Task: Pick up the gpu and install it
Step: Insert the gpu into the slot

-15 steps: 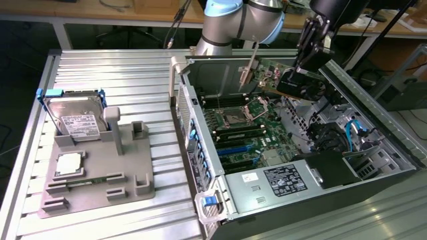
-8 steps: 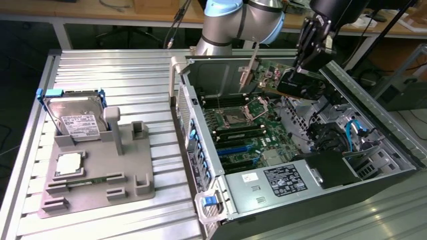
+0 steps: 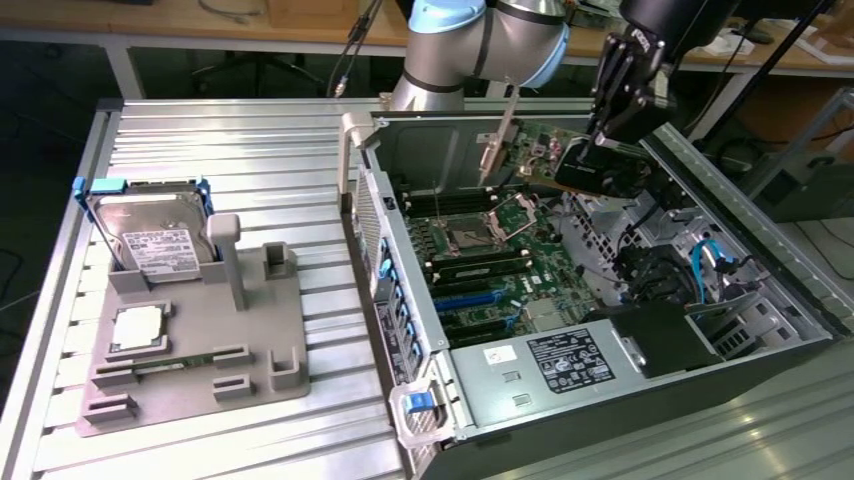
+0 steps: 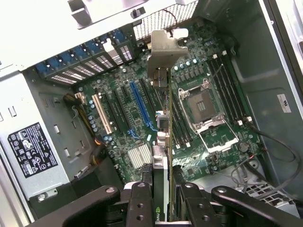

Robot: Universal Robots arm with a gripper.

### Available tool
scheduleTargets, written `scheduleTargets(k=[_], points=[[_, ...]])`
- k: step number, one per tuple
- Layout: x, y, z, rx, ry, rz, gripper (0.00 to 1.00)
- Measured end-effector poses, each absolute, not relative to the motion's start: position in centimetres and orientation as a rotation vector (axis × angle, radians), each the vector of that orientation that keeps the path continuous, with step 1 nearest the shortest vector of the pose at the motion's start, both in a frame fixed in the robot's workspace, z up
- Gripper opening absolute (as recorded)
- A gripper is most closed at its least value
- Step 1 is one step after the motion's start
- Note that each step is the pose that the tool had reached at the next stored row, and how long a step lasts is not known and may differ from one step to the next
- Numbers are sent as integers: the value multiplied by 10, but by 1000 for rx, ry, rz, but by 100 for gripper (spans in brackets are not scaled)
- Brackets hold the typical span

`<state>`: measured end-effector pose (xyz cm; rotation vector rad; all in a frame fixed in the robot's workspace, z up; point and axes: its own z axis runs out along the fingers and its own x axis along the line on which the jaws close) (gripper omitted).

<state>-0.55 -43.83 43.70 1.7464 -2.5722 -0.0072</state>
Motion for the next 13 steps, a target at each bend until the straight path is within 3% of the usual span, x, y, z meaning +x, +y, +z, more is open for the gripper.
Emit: scheduleTargets(k=[13], points=[[-5, -438, 438, 1855, -2495, -5, 27]])
